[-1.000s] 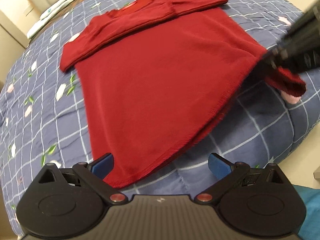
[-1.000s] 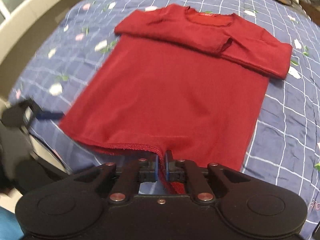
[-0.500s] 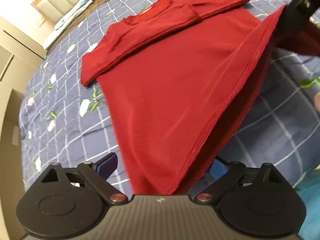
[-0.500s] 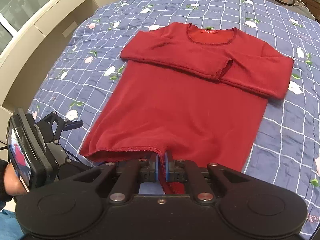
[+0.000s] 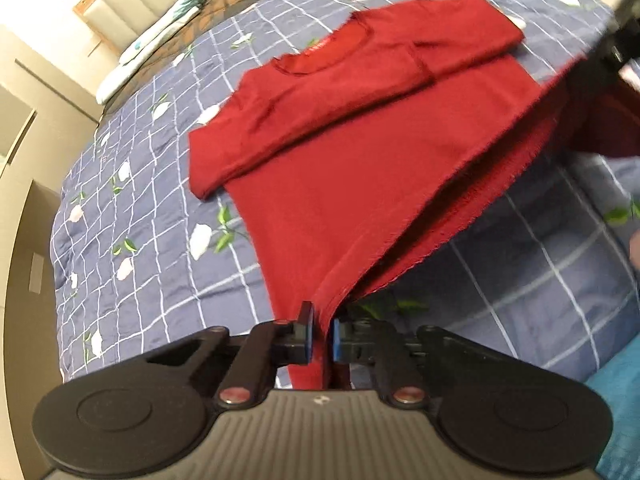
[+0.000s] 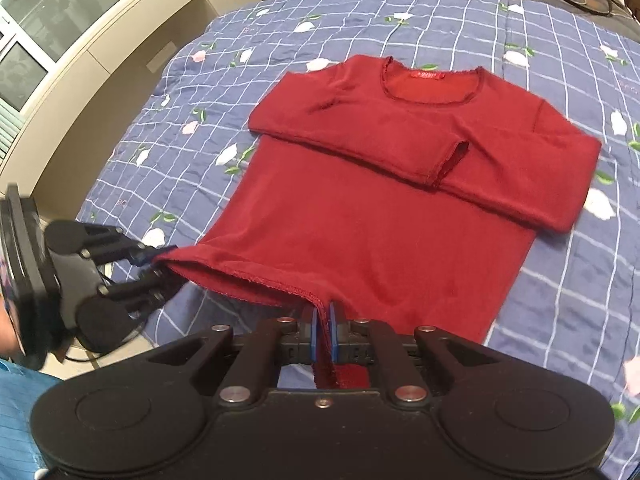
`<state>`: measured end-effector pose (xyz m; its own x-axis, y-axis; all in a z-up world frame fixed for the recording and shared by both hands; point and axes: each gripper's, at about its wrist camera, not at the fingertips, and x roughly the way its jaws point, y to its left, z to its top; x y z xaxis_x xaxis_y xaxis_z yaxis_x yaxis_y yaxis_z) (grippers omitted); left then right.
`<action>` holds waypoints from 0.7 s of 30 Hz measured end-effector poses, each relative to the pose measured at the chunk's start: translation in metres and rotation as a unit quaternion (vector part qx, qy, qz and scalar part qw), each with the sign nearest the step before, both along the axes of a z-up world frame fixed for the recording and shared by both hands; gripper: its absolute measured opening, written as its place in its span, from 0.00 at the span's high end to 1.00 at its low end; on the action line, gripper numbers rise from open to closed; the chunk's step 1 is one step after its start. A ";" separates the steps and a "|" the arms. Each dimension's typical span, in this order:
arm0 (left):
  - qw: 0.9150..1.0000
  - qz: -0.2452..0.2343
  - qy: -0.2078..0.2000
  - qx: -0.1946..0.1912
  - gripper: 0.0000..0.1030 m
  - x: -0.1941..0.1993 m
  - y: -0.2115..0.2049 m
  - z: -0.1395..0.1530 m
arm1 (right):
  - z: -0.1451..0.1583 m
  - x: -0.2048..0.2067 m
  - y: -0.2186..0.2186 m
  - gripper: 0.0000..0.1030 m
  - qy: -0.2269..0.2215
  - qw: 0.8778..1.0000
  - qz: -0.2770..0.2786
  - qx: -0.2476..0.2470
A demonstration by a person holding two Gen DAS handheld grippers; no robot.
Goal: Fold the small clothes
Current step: 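Grasp the hem with the left gripper while the right gripper grasps the hem too, then lift the hem with both grippers and fold it toward the collar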
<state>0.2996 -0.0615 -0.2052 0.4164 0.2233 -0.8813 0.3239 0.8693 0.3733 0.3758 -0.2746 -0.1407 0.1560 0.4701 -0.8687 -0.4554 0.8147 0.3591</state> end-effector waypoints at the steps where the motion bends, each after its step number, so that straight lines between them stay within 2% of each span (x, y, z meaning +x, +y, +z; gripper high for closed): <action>1: 1.000 0.004 -0.001 -0.006 0.95 0.007 0.002 0.005 | 0.001 0.005 -0.002 0.94 -0.001 1.000 -0.001 0.003; 5: 0.999 -0.007 -0.016 -0.036 0.96 0.040 0.005 0.029 | 0.010 0.032 -0.009 0.94 -0.022 1.000 0.006 0.004; 12: 0.994 -0.087 -0.048 -0.043 0.96 0.126 -0.003 0.060 | 0.028 0.119 -0.021 0.96 -0.083 0.996 0.003 -0.010; 13: 0.993 -0.097 -0.050 -0.045 0.96 0.143 -0.003 0.062 | 0.031 0.134 -0.022 0.99 -0.092 0.996 -0.002 -0.015; 17: 0.990 -0.123 -0.036 -0.062 0.96 0.208 -0.004 0.059 | 0.033 0.192 -0.024 0.99 -0.111 0.993 -0.013 -0.030; 21: 0.990 -0.118 -0.015 -0.078 0.96 0.262 -0.004 0.045 | 0.019 0.242 -0.022 1.00 -0.109 0.993 -0.017 -0.047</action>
<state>0.5620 -0.0654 -0.1600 0.4677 -0.0206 -0.8837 0.5149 0.8189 0.2535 0.6182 -0.2964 -0.1215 0.3590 0.3794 -0.8527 -0.4858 0.8561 0.1763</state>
